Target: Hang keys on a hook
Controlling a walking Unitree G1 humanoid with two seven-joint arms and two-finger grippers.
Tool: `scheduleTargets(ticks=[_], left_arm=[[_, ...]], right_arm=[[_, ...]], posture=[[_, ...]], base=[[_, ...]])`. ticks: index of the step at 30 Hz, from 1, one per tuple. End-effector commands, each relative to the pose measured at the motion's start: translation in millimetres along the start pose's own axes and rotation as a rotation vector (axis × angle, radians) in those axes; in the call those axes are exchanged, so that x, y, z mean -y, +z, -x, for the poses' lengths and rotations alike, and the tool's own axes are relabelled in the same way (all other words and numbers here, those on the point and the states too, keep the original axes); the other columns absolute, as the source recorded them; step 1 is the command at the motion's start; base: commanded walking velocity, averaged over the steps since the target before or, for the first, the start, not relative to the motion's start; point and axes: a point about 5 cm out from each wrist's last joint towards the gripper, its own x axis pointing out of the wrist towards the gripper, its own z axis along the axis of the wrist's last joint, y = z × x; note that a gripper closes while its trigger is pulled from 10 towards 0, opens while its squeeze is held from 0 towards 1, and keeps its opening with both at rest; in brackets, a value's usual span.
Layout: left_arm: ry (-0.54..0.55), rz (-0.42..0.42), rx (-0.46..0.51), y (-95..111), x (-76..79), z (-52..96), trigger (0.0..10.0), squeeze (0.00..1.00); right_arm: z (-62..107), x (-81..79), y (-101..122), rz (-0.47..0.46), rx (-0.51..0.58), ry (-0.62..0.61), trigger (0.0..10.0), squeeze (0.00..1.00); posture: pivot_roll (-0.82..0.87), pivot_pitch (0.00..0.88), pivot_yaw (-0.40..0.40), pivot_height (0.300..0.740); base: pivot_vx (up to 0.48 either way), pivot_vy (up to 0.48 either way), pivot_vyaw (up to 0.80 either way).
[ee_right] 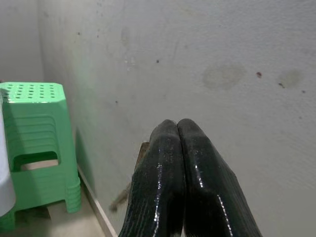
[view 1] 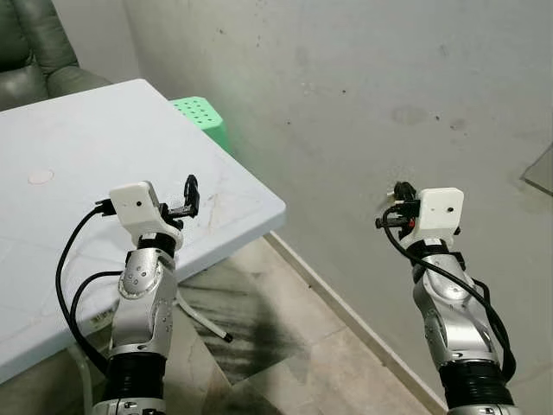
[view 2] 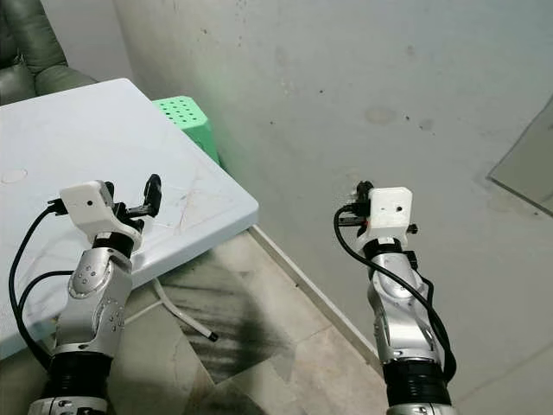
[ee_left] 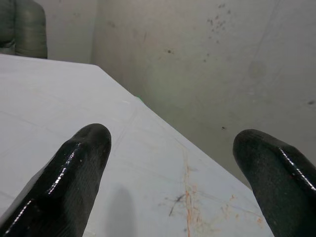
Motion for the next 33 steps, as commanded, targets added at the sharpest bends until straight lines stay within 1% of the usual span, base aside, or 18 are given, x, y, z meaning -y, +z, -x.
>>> scheduleTargets(ticks=[1, 7, 15, 28, 33], left_arm=[[-0.011, 0.006, -0.009, -1.1, 6.9, -2.1, 10.0, 0.00], [-0.006, 0.029, -0.008, -1.0, 6.9, -1.5, 10.0, 0.00], [0.000, 0.036, -0.008, -0.7, 5.8, -1.2, 10.0, 0.00], [0.008, 0.041, -0.005, 0.4, 4.8, -1.2, 10.0, 0.00], [0.003, 0.026, -0.004, 0.8, 5.9, -1.6, 10.0, 0.00]], right_arm=[[-0.6, 7.2, 6.0, 0.006, 0.016, -0.017, 10.0, 0.00], [-0.6, 7.7, 6.5, 0.009, 0.015, -0.015, 10.0, 0.00], [-1.1, 7.3, 6.9, 0.009, 0.014, -0.012, 10.0, 0.00], [-2.9, 7.4, 8.1, 0.006, 0.012, -0.006, 10.0, 0.00], [-4.1, 6.7, 9.4, 0.006, 0.015, -0.003, 10.0, 0.00]], posture=[[0.02, 0.000, -0.043, 0.740], [0.02, 0.000, -0.048, 0.740], [0.03, 0.000, -0.054, 0.740], [0.03, 0.000, -0.063, 0.740], [0.03, 0.000, -0.065, 0.740]], base=[[0.000, 0.000, -0.77], [0.000, 0.000, -0.77], [0.000, 0.000, -0.76], [0.000, 0.000, -0.76], [0.000, 0.000, -0.76]])
